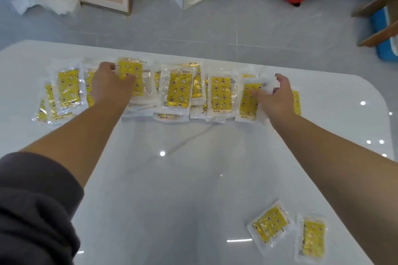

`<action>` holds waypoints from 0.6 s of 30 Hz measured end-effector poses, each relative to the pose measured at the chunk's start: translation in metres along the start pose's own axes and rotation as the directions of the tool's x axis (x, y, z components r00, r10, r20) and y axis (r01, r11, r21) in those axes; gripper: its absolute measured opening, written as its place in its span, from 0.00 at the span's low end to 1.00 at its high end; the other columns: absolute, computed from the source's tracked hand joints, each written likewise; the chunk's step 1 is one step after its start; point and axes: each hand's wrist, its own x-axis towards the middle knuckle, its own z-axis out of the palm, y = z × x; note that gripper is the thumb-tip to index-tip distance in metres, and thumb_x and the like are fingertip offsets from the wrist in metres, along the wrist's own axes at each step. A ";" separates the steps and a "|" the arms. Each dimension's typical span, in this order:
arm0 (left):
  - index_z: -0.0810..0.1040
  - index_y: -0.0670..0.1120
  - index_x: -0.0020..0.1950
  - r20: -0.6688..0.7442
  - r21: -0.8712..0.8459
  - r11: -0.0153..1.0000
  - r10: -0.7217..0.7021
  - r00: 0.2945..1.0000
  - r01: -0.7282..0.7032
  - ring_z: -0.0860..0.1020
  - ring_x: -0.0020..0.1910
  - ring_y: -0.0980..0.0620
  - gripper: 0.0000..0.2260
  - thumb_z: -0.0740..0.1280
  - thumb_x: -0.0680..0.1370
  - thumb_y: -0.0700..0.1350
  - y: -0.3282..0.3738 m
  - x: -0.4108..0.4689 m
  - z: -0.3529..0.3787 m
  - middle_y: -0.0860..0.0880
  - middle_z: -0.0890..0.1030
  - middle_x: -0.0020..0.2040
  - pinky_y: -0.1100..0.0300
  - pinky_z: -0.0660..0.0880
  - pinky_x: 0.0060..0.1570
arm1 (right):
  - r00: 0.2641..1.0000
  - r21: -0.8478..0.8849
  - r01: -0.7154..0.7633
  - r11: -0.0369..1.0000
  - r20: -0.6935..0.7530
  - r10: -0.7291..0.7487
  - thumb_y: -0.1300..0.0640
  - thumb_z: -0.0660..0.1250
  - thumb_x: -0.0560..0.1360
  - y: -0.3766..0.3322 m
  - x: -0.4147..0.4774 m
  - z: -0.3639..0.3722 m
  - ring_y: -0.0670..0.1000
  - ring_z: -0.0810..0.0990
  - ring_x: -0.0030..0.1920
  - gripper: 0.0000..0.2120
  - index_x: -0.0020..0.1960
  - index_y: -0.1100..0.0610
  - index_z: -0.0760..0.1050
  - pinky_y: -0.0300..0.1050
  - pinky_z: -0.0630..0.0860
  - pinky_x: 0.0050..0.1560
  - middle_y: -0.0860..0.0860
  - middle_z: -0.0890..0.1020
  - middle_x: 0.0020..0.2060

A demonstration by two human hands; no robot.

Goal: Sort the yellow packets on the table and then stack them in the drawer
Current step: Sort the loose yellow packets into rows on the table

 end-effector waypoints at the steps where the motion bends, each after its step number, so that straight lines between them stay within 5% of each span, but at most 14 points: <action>1: 0.71 0.45 0.67 -0.022 0.065 0.998 0.013 1.000 -0.011 0.75 0.58 0.44 0.23 0.69 0.74 0.51 -0.003 -0.001 0.001 0.45 0.74 0.62 0.50 0.72 0.57 | 1.000 -0.030 -0.011 0.999 0.013 0.011 0.55 0.75 0.71 -0.001 0.004 -0.001 0.53 0.74 0.63 0.38 0.75 0.49 0.59 0.48 0.72 0.63 0.51 0.74 0.65; 4: 0.69 0.46 0.68 -0.112 0.170 0.981 0.110 0.988 -0.090 0.70 0.65 0.42 0.24 0.70 0.74 0.49 -0.006 -0.020 0.004 0.43 0.69 0.67 0.44 0.65 0.64 | 1.000 -0.177 0.014 0.984 0.005 -0.013 0.57 0.73 0.71 0.008 0.006 -0.006 0.56 0.73 0.65 0.39 0.76 0.51 0.58 0.46 0.71 0.58 0.56 0.71 0.67; 8: 0.71 0.46 0.63 -0.102 0.096 0.963 0.261 0.960 -0.252 0.73 0.59 0.44 0.19 0.70 0.74 0.46 0.001 -0.080 0.017 0.45 0.71 0.62 0.45 0.68 0.62 | 0.997 -0.253 0.067 0.965 0.065 -0.052 0.56 0.72 0.72 0.039 -0.017 -0.027 0.55 0.71 0.67 0.34 0.74 0.53 0.62 0.46 0.69 0.60 0.56 0.70 0.67; 14: 0.75 0.49 0.54 0.198 0.086 0.920 0.360 0.912 -0.382 0.77 0.52 0.48 0.11 0.70 0.74 0.46 0.000 -0.222 0.077 0.51 0.76 0.51 0.53 0.64 0.52 | 0.994 -0.366 -0.043 0.930 0.081 0.078 0.54 0.71 0.73 0.128 -0.068 -0.091 0.57 0.71 0.66 0.30 0.72 0.53 0.64 0.54 0.71 0.63 0.56 0.70 0.67; 18: 0.73 0.52 0.58 0.432 0.210 0.881 0.306 0.848 -0.425 0.73 0.59 0.52 0.14 0.67 0.75 0.54 -0.010 -0.323 0.133 0.54 0.74 0.56 0.56 0.63 0.56 | 0.955 -0.458 -0.285 0.842 -0.059 0.292 0.52 0.70 0.72 0.196 -0.097 -0.143 0.60 0.69 0.66 0.34 0.73 0.51 0.58 0.58 0.70 0.60 0.55 0.67 0.68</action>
